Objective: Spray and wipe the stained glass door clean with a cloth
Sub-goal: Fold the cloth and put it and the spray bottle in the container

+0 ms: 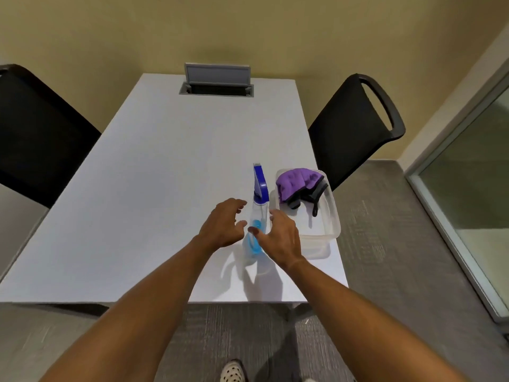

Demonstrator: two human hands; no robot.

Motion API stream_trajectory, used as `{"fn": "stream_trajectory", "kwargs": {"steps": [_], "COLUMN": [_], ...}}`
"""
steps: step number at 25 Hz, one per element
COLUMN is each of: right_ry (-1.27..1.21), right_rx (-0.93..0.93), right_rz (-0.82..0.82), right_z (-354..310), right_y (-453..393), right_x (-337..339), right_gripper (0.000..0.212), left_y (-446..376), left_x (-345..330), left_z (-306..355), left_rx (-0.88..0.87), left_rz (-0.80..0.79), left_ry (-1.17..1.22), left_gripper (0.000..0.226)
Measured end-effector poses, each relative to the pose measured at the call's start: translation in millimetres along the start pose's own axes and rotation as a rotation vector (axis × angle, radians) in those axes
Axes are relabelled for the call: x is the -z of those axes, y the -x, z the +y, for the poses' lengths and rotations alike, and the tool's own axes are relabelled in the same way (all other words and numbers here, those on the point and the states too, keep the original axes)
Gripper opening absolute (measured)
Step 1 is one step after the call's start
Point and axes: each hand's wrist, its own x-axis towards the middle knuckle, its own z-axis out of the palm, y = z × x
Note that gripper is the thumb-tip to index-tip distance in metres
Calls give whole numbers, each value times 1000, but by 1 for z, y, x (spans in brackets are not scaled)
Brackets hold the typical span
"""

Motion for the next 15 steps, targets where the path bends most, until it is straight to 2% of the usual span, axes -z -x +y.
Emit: {"fn": "stream_trajectory", "kwargs": {"steps": [5,10,15], "right_ry": [-110,-148,-247], "right_rx": [-54,-43,35], "right_rz": [122,183,119], "right_z": [-6,-10,-17], "right_y": [-4,-5,-6], "right_x": [-10,-10,10], "right_gripper": [58,48,46], "left_y": [-28,-30,-28], "left_x": [-4,-1,22], "left_z": [-6,-13,-10], "left_rx": [-86,-132,-226], "left_rz": [-151,-127,-63], "left_ry": [63,138,184], "left_gripper": [51,37,34]}}
